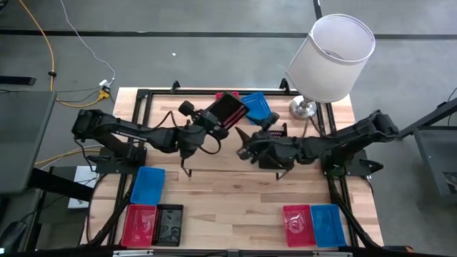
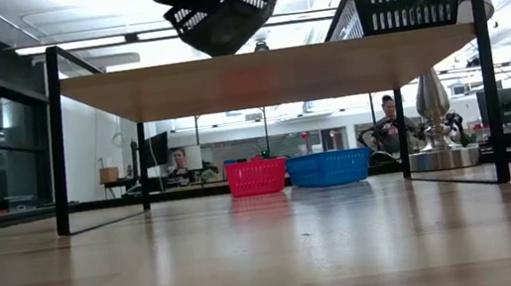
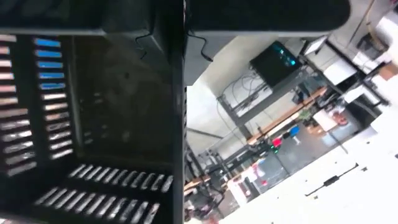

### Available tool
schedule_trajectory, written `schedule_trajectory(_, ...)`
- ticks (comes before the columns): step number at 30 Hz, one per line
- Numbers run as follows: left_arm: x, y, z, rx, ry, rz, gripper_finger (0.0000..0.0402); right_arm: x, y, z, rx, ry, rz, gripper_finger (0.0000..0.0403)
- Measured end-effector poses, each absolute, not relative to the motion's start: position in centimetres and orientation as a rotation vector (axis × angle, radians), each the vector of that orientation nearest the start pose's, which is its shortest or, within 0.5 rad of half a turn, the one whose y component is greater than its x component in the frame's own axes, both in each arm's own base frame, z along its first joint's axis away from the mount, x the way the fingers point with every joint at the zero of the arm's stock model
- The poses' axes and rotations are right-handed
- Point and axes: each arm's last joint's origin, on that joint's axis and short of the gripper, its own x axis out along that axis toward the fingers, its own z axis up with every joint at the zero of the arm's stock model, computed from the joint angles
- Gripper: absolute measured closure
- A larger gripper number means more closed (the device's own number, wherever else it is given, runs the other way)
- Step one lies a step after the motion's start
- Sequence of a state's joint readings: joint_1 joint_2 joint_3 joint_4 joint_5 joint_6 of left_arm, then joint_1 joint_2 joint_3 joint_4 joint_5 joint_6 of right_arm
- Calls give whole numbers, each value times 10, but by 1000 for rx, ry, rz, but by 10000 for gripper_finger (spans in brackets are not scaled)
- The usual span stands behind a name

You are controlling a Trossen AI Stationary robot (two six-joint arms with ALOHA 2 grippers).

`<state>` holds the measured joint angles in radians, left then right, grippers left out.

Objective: Stack baskets on shelf by color
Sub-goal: Stack the top black bin on the black bin on the shelf

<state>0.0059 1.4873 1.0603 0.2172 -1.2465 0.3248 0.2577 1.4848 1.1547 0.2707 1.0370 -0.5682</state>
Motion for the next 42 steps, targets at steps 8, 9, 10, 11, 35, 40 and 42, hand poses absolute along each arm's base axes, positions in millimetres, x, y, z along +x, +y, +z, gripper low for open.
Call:
schedule_trajectory(8, 324, 28, 309, 423, 348, 1151, 401, 338, 29, 338, -570, 323, -904, 189)
schedule_trajectory(9, 324, 28, 309, 431, 353, 1149, 401, 338, 25, 338, -562, 324, -920, 192)
schedule_trajectory(10, 324, 27, 309, 436, 356, 1147, 401, 338, 21, 338, -553, 325, -935, 195)
schedule_trajectory(11, 325, 26, 309, 439, 358, 1144, 401, 338, 18, 338, -550, 326, -945, 199)
schedule_trajectory(35, 328, -6, 387, 548, 288, 1125, 284, 312, -15, 368, -607, 391, -1128, 401)
schedule_trajectory(40, 312, -28, 413, 614, 372, 1181, 246, 290, -8, 387, -636, 384, -1113, 402)
schedule_trajectory(42, 303, -38, 417, 626, 352, 1126, 243, 277, 0, 395, -651, 378, -1071, 402)
